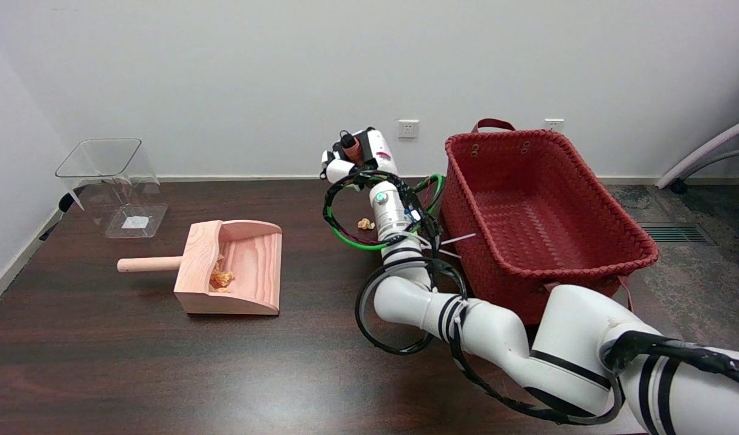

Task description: Sweep the yellow paper ball into the dustpan.

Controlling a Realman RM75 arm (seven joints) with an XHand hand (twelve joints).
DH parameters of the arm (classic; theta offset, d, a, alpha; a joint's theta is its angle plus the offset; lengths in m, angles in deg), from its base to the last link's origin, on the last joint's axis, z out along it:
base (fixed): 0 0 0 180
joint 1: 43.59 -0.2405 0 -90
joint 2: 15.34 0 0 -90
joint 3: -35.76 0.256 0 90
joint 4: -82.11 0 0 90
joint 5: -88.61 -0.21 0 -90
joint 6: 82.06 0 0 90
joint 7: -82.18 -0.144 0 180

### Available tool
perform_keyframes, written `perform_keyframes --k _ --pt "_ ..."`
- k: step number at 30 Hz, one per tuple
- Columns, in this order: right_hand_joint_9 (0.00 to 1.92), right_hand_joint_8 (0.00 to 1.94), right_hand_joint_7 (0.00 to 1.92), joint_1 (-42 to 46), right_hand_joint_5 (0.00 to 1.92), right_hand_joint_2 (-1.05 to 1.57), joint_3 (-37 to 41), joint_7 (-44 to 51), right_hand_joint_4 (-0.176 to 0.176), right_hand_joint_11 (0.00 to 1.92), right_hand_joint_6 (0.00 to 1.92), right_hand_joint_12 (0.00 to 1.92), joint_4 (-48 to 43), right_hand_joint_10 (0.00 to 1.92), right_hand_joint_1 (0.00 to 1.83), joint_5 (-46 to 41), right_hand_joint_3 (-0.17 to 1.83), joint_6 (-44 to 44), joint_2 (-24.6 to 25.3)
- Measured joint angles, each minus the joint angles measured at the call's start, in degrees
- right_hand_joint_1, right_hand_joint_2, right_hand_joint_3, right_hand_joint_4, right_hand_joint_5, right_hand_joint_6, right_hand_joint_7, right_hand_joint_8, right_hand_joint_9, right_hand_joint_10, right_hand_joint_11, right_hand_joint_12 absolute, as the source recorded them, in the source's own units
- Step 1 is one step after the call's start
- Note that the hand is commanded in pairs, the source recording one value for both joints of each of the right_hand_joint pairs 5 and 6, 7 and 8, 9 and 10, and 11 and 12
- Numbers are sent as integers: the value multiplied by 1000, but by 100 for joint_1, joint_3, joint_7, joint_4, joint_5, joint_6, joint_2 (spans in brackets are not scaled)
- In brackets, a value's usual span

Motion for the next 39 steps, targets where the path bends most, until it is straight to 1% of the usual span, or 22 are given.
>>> perform_keyframes --k 15,21,28,39 --pt "1920 1920 1920 159 1920 926 -10 -274 0 1920 1920 1920 271 1920 1344 -610 1011 380 304" --pt "1920 1920 1920 210 1920 842 -9 -368 0 1920 1920 1920 438 1920 1363 -885 1101 478 424" --pt "1920 1920 1920 253 1920 838 -19 -752 0 1920 1920 1920 616 1920 1365 -1135 1115 556 540" --pt "1920 1920 1920 271 1920 798 -18 -1328 0 1920 1920 1920 846 1920 1375 -1291 1162 619 687"
